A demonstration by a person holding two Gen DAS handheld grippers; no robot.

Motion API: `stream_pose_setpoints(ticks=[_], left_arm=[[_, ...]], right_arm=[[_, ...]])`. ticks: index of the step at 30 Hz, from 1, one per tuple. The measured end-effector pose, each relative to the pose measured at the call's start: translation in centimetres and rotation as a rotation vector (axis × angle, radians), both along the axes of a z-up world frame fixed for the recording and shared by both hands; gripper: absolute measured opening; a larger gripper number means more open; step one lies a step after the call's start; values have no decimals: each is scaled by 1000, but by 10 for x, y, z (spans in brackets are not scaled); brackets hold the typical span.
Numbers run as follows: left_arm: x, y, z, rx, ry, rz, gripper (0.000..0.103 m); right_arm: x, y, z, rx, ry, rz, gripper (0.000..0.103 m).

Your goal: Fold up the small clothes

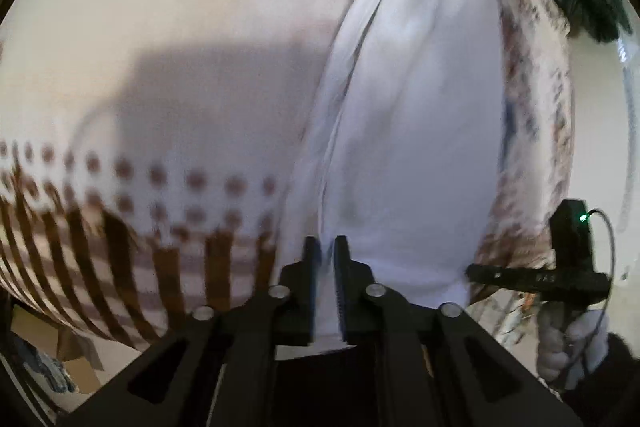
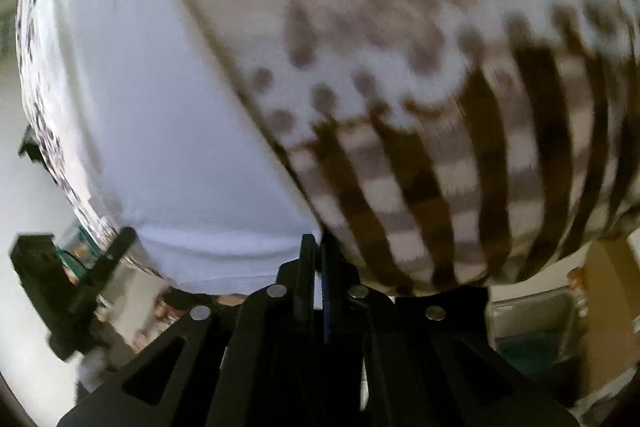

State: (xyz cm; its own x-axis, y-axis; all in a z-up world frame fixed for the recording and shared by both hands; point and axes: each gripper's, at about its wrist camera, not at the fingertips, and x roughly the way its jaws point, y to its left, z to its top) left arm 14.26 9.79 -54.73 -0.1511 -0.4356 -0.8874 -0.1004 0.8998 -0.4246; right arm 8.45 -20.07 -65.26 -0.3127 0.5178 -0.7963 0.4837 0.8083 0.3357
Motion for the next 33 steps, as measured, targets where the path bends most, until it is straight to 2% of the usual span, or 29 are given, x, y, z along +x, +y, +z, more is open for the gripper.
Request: stream_pose_setpoints(ticks=[1, 2, 3, 4, 9, 10, 13, 17, 21, 23, 26, 27, 28, 29, 30, 31, 32, 33], left_arm=[[13, 1, 9, -31, -25, 13, 34], [33, 4, 19, -71, -62, 36, 46], [47, 5, 24, -96, -88, 54, 66], [71, 9, 30, -141, -125, 89, 72], [179, 12, 26, -253, -246, 179, 72], [203, 9, 20, -266, -260, 181, 72], [275, -5, -8, -300, -280, 183, 72], [344, -32, -46, -315, -285, 133, 72], [382, -52, -66, -341, -299, 88, 72], [394, -59, -67, -351, -326, 75, 72], [397, -63, -64, -362, -377, 85, 69], [396, -65, -62, -362, -403, 79, 61], [395, -68, -60, -347, -424, 63, 28], [394, -72, -60, -335, -425, 40, 11], [392, -74, -59, -335, -428, 30, 8], [387, -74, -55, -335, -445, 27, 8], [383, -74, -51, -335, -458, 24, 8], [379, -72, -46, -337, -466, 23, 8]], right_arm=[[8, -2, 4, 23, -10, 7, 34], [21, -6, 12, 58, -33, -1, 46], [37, -9, 22, 92, -71, -31, 59], [54, -7, 27, 110, -105, -55, 59], [170, -27, 53, 130, -308, -76, 60], [197, -29, 53, 124, -351, -70, 63], [285, -37, 42, 112, -438, -80, 68], [378, -42, 17, 137, -481, -108, 71], [458, -38, -12, 185, -494, -96, 72], [482, -32, -20, 213, -506, -84, 76], [502, -25, -16, 230, -554, -50, 77], [507, -21, -12, 234, -577, -41, 76], [510, -18, -9, 232, -595, -31, 72], [513, -14, -5, 235, -616, -19, 53], [514, -11, -3, 243, -623, -12, 20], [515, -8, -1, 241, -624, -7, 11], [513, -6, 3, 231, -636, -4, 11], [511, -4, 7, 228, -651, -3, 6]])
